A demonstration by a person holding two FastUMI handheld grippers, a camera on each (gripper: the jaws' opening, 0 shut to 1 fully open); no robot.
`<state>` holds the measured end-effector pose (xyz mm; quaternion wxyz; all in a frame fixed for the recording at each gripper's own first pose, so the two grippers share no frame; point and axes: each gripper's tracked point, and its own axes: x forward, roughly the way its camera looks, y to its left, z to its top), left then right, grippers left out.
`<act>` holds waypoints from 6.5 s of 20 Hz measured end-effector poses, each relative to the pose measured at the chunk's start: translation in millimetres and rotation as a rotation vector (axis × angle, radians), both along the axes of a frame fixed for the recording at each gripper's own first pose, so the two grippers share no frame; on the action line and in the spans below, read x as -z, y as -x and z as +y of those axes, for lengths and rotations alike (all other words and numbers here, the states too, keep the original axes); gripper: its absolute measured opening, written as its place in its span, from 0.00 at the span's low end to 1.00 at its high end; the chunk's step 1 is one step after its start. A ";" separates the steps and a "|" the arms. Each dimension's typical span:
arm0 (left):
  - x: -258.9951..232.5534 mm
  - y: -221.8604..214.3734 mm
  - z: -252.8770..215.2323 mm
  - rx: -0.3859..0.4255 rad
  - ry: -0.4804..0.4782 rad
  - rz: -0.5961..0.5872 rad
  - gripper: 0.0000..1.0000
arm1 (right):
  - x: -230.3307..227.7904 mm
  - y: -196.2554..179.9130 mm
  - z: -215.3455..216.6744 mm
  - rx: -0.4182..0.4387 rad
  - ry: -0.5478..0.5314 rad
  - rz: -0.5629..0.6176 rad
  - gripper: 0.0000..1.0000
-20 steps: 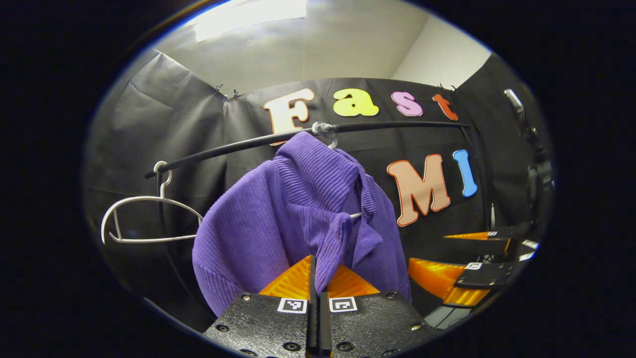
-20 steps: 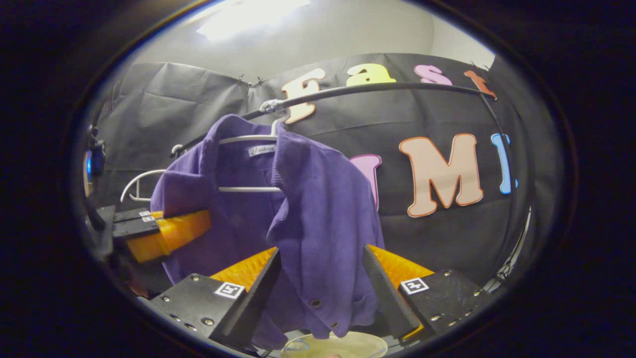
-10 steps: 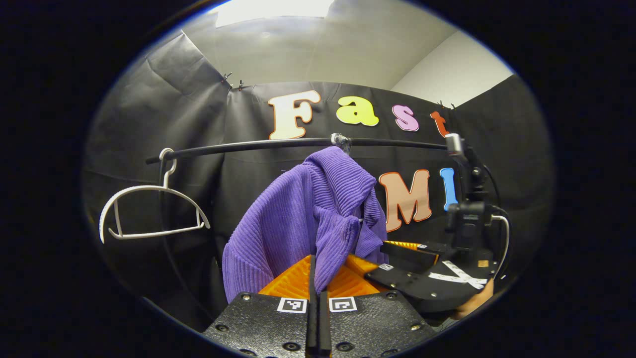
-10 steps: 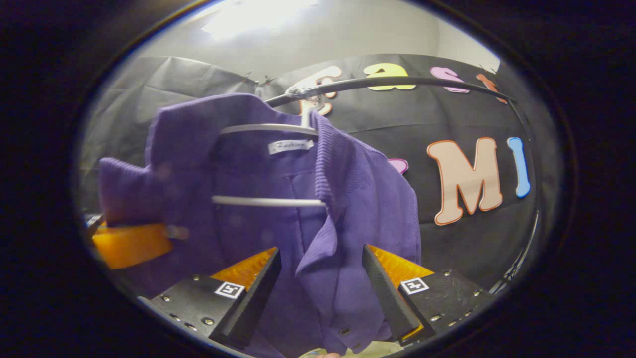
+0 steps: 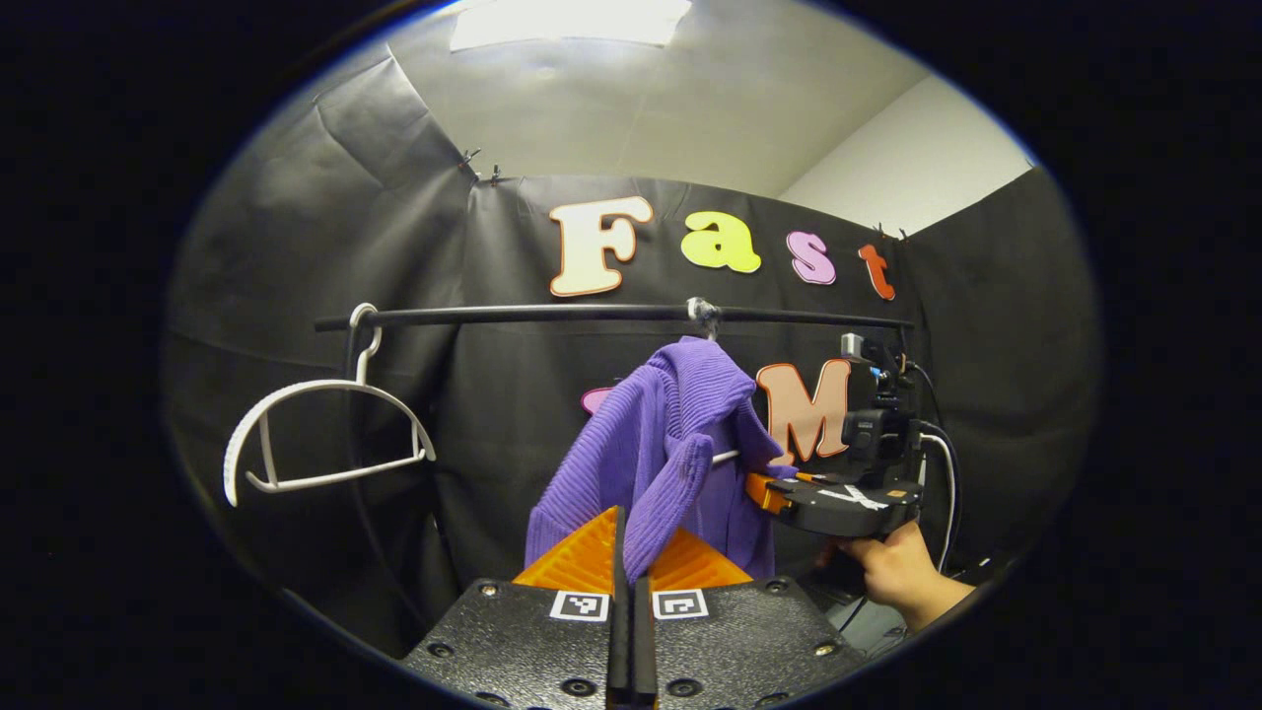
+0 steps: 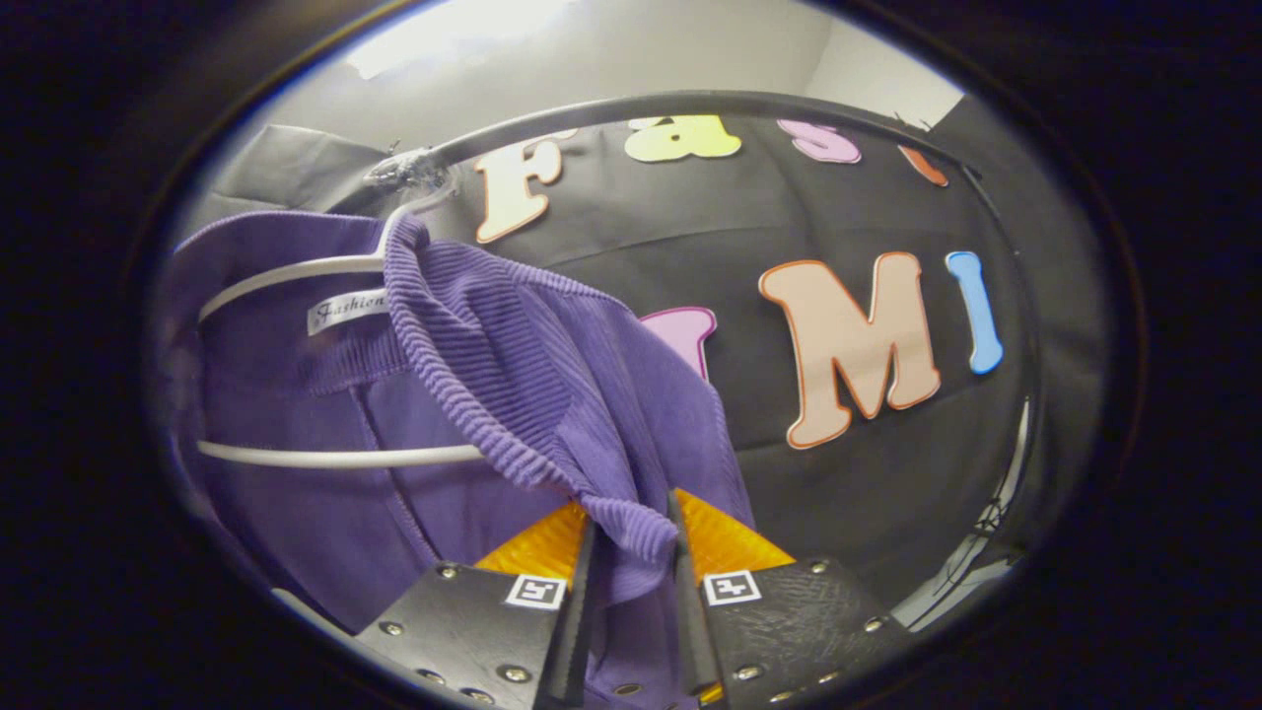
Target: Grasp the clothes on the hanger with both hands and then place them into the laundry hamper below.
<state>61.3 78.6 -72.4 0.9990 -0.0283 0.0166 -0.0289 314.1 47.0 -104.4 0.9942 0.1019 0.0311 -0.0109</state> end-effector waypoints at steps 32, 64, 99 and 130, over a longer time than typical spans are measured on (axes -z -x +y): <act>-65.9 -109.8 122.7 -0.206 -0.094 -0.110 0.00 | -105.1 -75.5 -115.2 0.229 0.281 -0.107 0.04; 146.7 -108.1 117.5 -0.208 0.057 0.143 0.01 | 111.3 -49.0 -75.0 0.130 -0.001 0.188 0.03; 61.8 8.8 -73.5 0.085 0.067 0.001 0.01 | 0.5 221.8 -29.8 0.066 -0.096 -0.041 0.03; 383.8 -64.1 -110.7 0.122 0.074 0.390 0.04 | 319.2 166.9 -25.1 0.060 -0.104 0.449 0.04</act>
